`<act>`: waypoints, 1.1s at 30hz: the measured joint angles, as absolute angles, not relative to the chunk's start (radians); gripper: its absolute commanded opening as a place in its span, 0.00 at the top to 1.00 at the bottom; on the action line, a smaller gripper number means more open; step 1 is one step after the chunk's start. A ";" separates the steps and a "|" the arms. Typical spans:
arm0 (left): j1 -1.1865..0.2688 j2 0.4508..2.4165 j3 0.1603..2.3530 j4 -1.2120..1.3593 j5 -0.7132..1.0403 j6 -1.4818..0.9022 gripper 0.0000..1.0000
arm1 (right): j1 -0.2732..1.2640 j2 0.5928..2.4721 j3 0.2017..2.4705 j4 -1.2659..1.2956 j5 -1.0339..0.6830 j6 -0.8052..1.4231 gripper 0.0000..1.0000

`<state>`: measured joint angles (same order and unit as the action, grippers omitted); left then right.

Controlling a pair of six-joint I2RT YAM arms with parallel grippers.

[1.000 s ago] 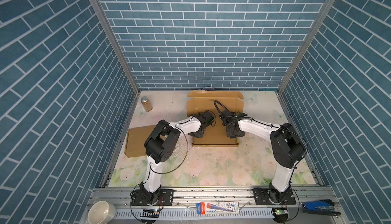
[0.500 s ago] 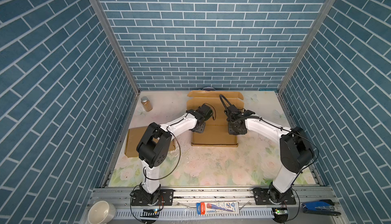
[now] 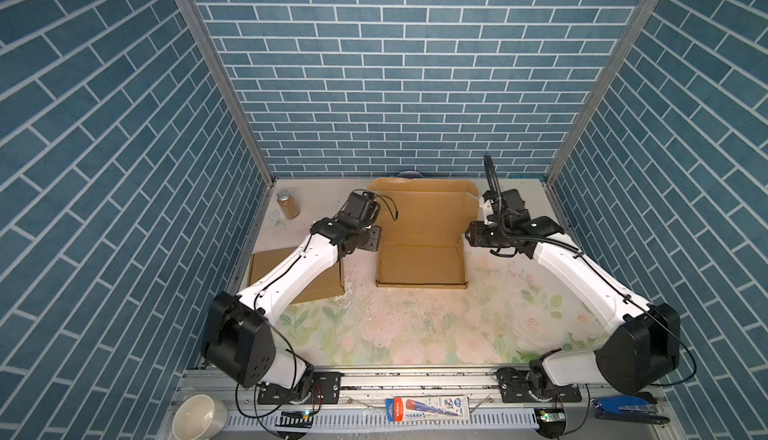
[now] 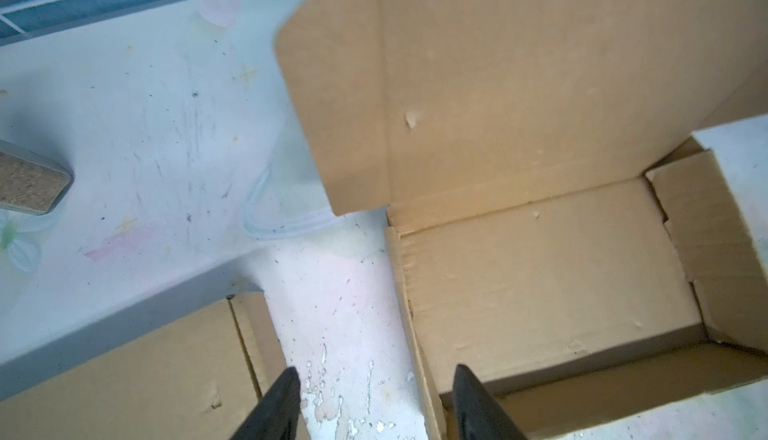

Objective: Fold the paper box

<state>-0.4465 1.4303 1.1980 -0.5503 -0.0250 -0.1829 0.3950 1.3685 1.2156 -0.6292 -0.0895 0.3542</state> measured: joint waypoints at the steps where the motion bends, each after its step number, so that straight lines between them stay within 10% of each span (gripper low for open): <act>1: -0.403 1.415 1.182 -0.513 0.027 -0.170 0.33 | 0.363 1.362 1.219 -0.625 -0.115 0.321 0.40; 21: -0.101 1.768 1.462 -0.380 0.656 0.196 0.28 | 0.120 1.657 1.498 -0.604 -0.567 -0.215 0.34; 33: -0.104 1.909 1.512 -0.406 0.742 0.239 0.50 | 0.119 1.778 1.560 -0.682 -0.656 -0.304 0.40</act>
